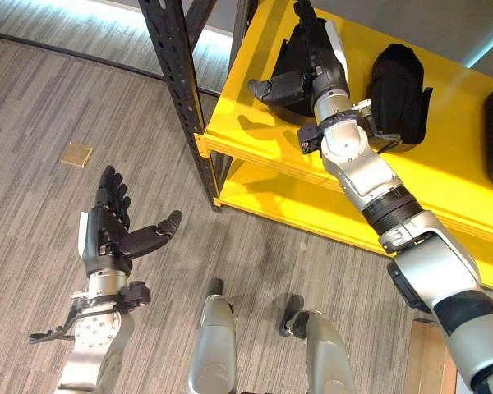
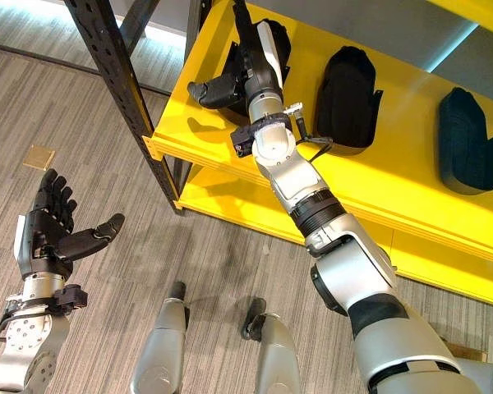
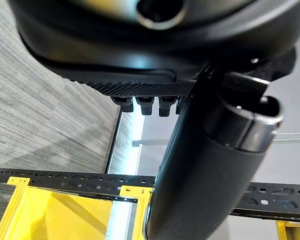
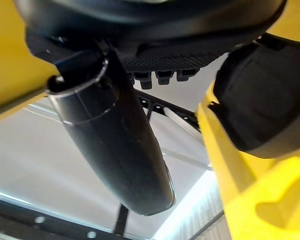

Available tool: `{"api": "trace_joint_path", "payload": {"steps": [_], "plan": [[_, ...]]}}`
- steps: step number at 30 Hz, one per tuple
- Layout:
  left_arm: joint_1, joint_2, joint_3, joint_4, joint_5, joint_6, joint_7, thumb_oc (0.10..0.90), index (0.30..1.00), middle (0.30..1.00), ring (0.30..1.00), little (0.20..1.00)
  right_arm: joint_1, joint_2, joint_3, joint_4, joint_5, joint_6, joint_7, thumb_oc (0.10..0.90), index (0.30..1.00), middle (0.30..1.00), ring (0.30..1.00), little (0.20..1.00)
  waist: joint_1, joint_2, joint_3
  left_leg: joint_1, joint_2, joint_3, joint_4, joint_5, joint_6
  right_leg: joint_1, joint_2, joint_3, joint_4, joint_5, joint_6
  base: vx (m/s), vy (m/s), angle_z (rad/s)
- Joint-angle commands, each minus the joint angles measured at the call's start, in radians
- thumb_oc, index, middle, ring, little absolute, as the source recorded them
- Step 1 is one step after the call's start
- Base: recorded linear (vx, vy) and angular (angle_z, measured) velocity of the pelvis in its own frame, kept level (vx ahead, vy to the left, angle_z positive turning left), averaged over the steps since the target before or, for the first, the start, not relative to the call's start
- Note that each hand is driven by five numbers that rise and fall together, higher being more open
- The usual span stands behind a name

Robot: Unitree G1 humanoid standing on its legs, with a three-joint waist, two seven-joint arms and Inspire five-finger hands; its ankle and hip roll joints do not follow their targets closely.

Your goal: Move parts from the plastic box to the shelf.

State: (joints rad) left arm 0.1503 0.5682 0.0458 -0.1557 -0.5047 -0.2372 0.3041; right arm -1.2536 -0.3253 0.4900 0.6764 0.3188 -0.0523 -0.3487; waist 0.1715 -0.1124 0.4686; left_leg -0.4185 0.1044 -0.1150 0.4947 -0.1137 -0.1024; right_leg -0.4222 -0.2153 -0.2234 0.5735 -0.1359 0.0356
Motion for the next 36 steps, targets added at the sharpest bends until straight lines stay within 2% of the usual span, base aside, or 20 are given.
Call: {"api": "trace_joint_path", "payload": {"steps": [1,6,18,27,36], "plan": [[0.039,0.059,0.022,-0.075,0.012,-0.076,-0.012,0.9,1.0,1.0,1.0,1.0,-0.074,0.009,-0.047,-0.059,0.017,-0.107,-0.019,0.9,1.0,1.0,1.0,1.0,-0.01,-0.021,-0.171,-0.002,-0.002,-0.027,-0.055,0.046,0.046,0.142,-0.012,0.019,-0.087,0.015,0.078,0.04,0.004,0.0],[0.045,0.047,0.014,-0.066,0.012,-0.068,-0.019,0.9,1.0,1.0,1.0,1.0,-0.035,-0.013,-0.04,-0.096,0.021,-0.103,0.005,0.9,1.0,1.0,1.0,1.0,-0.024,-0.014,-0.184,0.037,0.006,-0.016,-0.077,0.048,0.046,0.174,-0.006,0.024,-0.118,0.023,0.082,0.02,0.004,0.0],[0.081,-0.014,-0.005,-0.056,-0.003,-0.034,-0.062,0.9,1.0,1.0,1.0,1.0,0.155,-0.139,-0.074,-0.249,0.078,-0.105,0.085,0.9,1.0,1.0,1.0,1.0,-0.084,0.003,-0.251,0.156,0.028,0.033,-0.162,0.051,0.043,0.267,0.011,0.045,-0.233,0.05,0.091,0.05,0.006,-0.09],[0.122,-0.054,-0.006,-0.053,-0.007,-0.025,-0.086,0.9,1.0,1.0,1.0,1.0,0.26,-0.171,-0.101,-0.263,0.058,-0.097,0.107,0.9,1.0,1.0,1.0,1.0,-0.11,0.014,-0.292,0.228,0.045,0.064,-0.208,0.048,0.043,0.306,0.029,0.068,-0.275,0.057,0.092,0.05,-0.009,-0.15],[0.14,-0.083,-0.019,-0.054,-0.007,-0.017,-0.099,0.9,1.0,1.0,1.0,1.0,0.334,-0.152,-0.126,-0.243,0.036,-0.092,0.111,0.9,1.0,1.0,1.0,1.0,-0.126,0.026,-0.326,0.265,0.056,0.084,-0.237,0.048,0.04,0.329,0.034,0.079,-0.301,0.061,0.094,0.04,-0.008,-0.08]]}}
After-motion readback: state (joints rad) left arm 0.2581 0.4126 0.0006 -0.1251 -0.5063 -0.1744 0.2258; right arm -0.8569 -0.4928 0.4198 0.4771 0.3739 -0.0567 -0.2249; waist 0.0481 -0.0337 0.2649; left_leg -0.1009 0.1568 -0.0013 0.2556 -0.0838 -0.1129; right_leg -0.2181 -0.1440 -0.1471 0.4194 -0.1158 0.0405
